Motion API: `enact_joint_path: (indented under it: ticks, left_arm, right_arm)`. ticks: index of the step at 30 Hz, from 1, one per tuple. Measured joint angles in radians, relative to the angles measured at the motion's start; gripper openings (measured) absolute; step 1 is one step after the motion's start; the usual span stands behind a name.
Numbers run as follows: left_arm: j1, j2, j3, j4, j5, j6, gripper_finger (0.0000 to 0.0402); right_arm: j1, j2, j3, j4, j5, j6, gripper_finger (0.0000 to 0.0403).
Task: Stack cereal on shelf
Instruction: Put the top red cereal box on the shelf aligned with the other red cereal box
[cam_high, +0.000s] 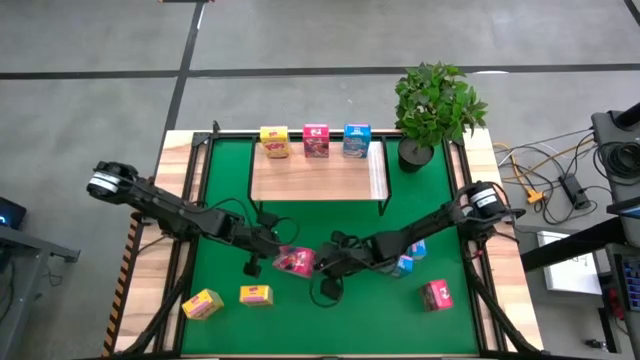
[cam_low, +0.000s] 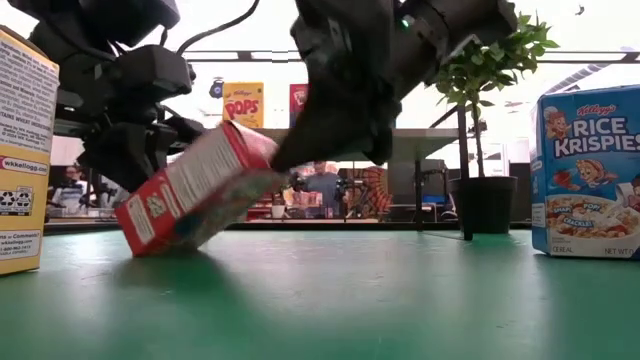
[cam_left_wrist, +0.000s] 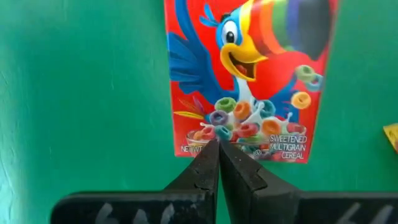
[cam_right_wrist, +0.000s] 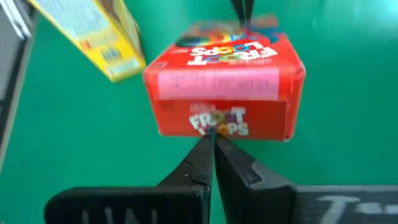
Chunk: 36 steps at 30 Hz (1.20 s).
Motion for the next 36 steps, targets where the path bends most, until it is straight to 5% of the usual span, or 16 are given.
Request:
enact_joint_path:
  ticks: [17, 29, 36]
  left_arm:
    - [-0.003, -0.018, 0.073, -0.242, -0.021, -0.133, 0.0000]
    - [-0.012, -0.043, 0.137, -0.206, -0.015, -0.101, 0.0000]
    - [-0.014, -0.029, 0.092, -0.169, -0.012, -0.057, 0.0000]
  right_arm:
    - [-0.049, 0.009, 0.001, 0.243, 0.047, -0.264, 0.0009]
    - [-0.047, -0.018, 0.001, -0.068, 0.042, -0.100, 0.0009]
    - [-0.043, 0.017, -0.011, -0.086, 0.038, -0.045, 0.0009]
